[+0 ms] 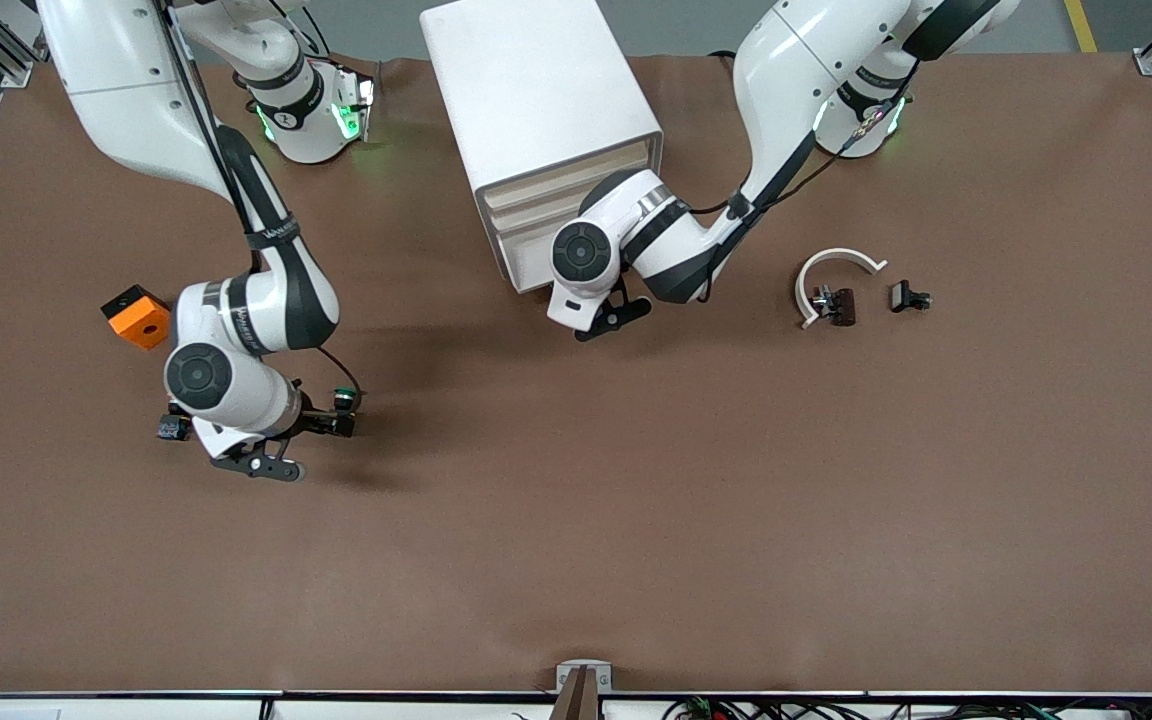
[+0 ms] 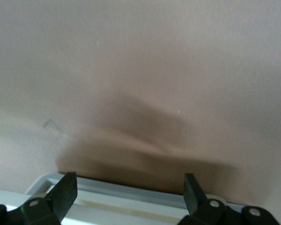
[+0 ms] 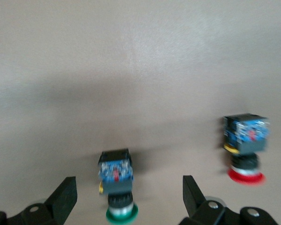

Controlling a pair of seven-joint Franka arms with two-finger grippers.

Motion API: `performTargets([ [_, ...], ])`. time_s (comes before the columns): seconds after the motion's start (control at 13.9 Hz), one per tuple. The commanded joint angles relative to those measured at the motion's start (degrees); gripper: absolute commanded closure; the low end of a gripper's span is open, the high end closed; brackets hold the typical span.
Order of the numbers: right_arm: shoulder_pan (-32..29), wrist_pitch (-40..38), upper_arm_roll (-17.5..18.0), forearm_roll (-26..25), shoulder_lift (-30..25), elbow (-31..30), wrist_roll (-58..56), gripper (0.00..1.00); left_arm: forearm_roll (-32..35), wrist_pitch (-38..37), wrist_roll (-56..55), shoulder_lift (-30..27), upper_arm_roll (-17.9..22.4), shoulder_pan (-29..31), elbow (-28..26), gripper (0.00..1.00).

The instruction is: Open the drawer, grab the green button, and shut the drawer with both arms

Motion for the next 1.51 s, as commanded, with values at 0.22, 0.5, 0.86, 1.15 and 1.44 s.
performTargets([
  [0.22,-2.6,-20.0,0.5,-0.1,-0.8,16.5,-5.6,0.00,-3.8,-1.6,-4.3,0.4,-3.0,0.1,0.6,0.00],
  [0.5,-4.9,-27.4,0.4,0.1,-3.9,21.5,-8.8,0.00,-5.0,-3.5,-5.7,0.7,-4.4,0.1,0.7,0.00],
  [0.86,-9.4,-37.1,0.4,0.0,-8.7,28.0,-9.4,0.00,-7.9,-3.9,-5.7,0.9,-4.9,0.1,0.9,0.00],
  [1.15,-9.8,-37.7,0.3,-0.8,-10.8,29.0,-8.7,0.00,-7.1,-3.7,-5.3,1.2,-4.6,0.7,1.5,0.00],
  [1.44,-10.9,-37.7,0.3,-0.3,-10.8,31.6,-8.8,0.00,-0.8,-2.6,-4.5,1.3,-3.8,4.3,1.8,0.00],
])
